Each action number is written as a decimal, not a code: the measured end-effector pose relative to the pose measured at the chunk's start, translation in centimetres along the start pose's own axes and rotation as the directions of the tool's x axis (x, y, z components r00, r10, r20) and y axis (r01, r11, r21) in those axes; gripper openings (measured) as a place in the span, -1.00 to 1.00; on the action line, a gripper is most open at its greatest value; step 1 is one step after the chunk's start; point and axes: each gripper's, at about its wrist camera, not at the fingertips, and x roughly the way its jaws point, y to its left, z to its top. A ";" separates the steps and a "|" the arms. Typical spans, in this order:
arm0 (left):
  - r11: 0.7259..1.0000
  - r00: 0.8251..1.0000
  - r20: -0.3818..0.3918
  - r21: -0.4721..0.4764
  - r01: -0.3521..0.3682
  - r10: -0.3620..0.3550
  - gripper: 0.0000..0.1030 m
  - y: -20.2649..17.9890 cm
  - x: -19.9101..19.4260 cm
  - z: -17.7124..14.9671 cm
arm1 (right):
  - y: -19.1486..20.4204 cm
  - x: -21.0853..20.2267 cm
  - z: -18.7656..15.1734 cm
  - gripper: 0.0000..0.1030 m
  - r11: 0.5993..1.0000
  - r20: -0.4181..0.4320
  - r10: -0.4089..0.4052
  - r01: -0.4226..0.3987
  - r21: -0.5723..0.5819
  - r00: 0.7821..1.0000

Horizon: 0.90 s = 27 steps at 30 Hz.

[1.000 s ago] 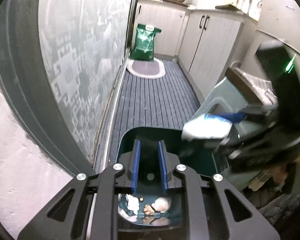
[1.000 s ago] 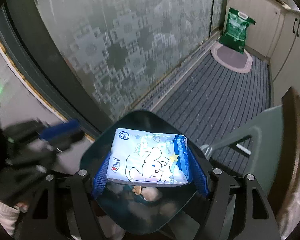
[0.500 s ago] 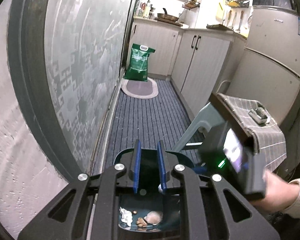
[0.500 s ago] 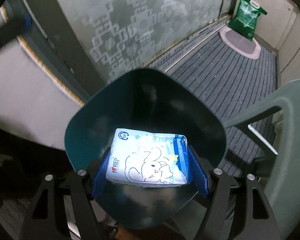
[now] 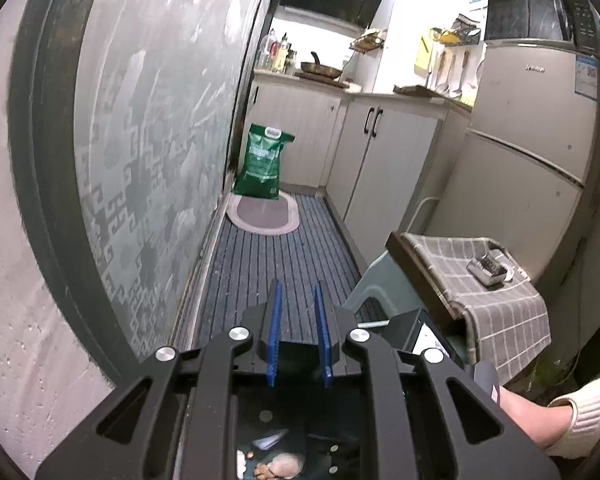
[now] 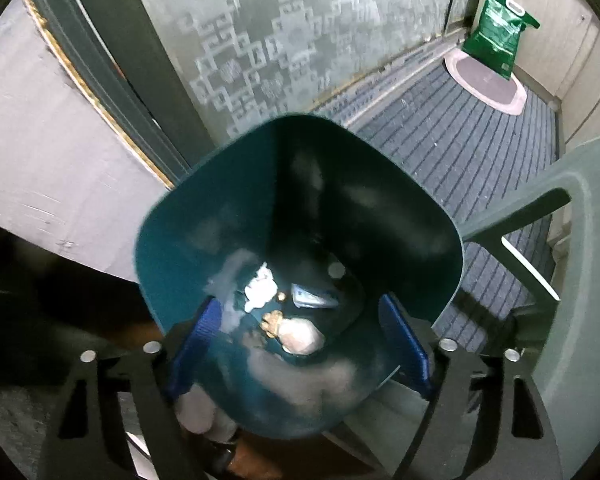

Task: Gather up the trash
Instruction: 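Carry the ginger and wipes pack over the teal bin and open both grippers, then return both grippers from the bin to the stool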

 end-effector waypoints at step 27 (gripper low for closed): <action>0.994 0.991 0.071 0.029 0.107 -0.109 -0.22 -7.9 3.0 2.4 | -9.1 -17.1 -1.6 -0.05 0.992 0.372 -0.096 0.057 0.116 0.923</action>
